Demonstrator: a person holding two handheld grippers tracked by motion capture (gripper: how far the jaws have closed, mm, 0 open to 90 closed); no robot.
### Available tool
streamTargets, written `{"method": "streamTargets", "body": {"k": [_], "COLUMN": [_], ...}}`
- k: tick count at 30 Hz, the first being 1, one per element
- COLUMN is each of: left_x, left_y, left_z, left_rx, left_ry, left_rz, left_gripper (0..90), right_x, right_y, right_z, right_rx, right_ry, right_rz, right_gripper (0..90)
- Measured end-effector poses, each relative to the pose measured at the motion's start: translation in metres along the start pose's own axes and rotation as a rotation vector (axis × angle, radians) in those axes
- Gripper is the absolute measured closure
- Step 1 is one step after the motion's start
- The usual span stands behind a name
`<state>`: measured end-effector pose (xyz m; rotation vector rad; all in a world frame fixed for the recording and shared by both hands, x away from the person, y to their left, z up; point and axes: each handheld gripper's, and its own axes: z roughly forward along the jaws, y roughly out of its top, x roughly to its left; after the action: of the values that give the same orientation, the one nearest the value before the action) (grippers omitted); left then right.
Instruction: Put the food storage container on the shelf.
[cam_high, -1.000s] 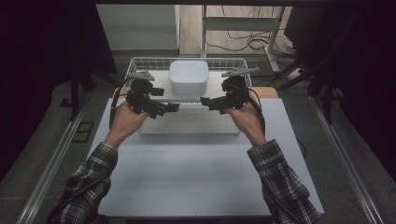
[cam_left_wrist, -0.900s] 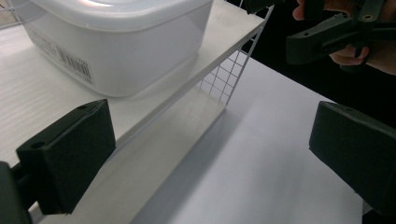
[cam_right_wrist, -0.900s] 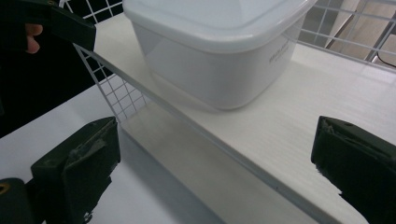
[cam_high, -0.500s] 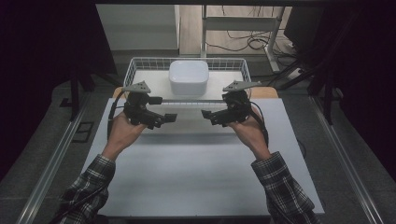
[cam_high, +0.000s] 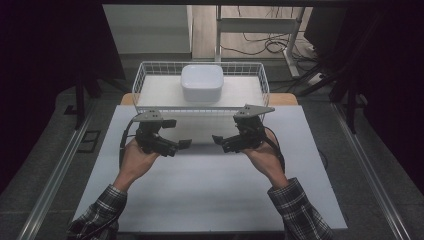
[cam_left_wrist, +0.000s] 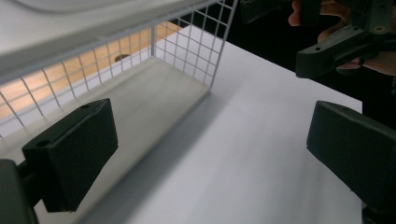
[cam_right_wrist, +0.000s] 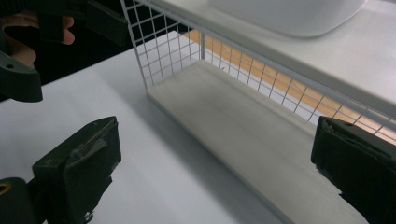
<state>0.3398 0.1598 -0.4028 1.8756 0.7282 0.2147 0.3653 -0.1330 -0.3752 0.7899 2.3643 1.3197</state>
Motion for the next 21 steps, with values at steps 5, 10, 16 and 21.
{"method": "streamTargets", "body": {"k": [5, 10, 16, 21], "left_x": [-0.005, -0.011, -0.018, -0.024], "left_y": [-0.013, -0.029, -0.053, -0.064], "left_z": [0.005, 0.01, 0.015, 0.014], "left_rx": [0.014, 0.013, 0.016, 0.027], "left_ry": [-0.002, -0.005, -0.018, 0.005], "left_rz": [0.006, 0.008, -0.017, -0.012], "left_gripper": [2.2, 2.3, 2.5, 2.5], "right_x": [0.008, 0.013, 0.01, 0.006], "right_y": [-0.013, -0.027, -0.046, -0.062], "right_z": [0.002, 0.004, 0.005, 0.001], "right_rx": [0.003, 0.009, 0.025, 0.021], "right_ry": [0.01, 0.011, 0.014, 0.014], "right_rz": [-0.02, -0.03, -0.014, 0.018], "right_gripper": [1.3, 1.1, 0.0, 0.0]}}
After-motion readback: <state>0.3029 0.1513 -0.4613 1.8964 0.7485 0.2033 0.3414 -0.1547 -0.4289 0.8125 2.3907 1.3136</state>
